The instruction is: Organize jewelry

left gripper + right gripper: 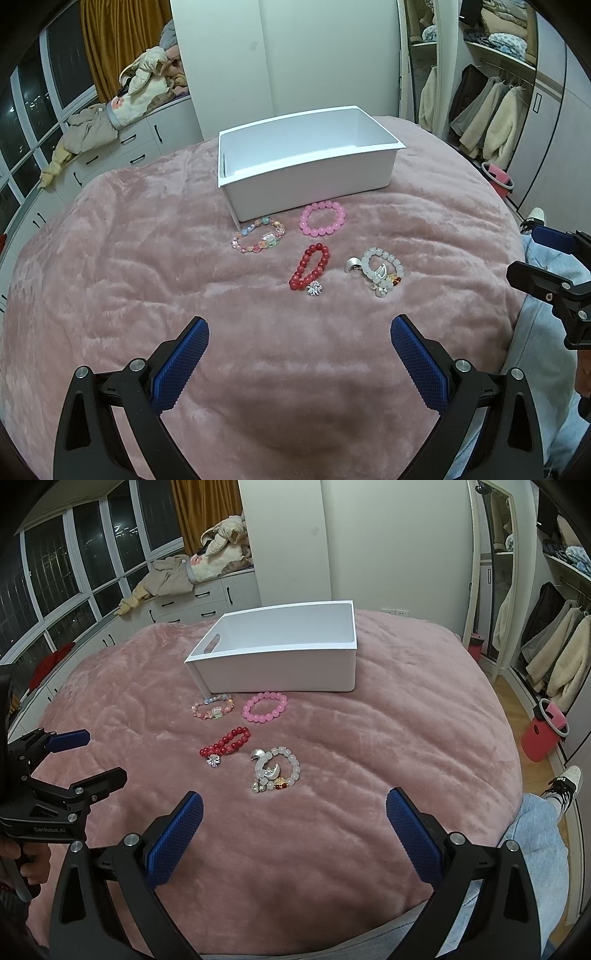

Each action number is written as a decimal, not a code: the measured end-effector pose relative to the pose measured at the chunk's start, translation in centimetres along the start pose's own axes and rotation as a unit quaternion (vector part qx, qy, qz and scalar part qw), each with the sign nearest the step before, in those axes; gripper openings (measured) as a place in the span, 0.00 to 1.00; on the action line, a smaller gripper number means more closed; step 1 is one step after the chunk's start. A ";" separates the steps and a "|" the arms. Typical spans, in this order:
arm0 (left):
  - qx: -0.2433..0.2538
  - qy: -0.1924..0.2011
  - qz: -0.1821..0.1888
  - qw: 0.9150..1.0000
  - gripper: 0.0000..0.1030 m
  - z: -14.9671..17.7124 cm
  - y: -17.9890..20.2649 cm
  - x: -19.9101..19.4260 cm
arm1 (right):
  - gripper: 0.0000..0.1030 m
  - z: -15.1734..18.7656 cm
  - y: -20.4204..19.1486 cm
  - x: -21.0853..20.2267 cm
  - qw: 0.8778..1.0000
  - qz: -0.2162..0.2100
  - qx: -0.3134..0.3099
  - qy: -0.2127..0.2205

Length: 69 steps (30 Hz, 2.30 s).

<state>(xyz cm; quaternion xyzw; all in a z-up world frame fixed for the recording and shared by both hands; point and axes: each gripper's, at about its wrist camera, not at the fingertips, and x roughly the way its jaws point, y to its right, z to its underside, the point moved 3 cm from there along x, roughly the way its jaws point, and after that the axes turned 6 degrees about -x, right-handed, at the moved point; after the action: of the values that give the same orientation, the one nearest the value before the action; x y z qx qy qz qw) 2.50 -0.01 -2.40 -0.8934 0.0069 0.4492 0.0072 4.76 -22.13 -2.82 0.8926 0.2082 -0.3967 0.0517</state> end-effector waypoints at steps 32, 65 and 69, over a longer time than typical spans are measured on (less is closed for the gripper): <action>0.006 0.002 0.005 1.000 0.97 0.7 0.6 0.2 | 0.95 0.3 0.1 0.4 1.000 0.003 -0.004 -0.008; 0.012 -0.020 0.054 0.998 0.88 -0.3 0.8 8.6 | 0.70 1.2 0.9 8.3 0.993 -0.084 0.062 -0.052; 0.001 -0.030 0.073 0.997 0.77 -1.0 0.9 11.9 | 0.59 1.2 1.0 12.0 0.988 -0.105 0.077 -0.087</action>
<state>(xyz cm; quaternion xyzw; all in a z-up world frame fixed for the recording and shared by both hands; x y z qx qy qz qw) 10.38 -1.00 -11.38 -0.8768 0.0723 0.4748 -0.0244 11.50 -19.39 -12.43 0.8294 0.2642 -0.4905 -0.0412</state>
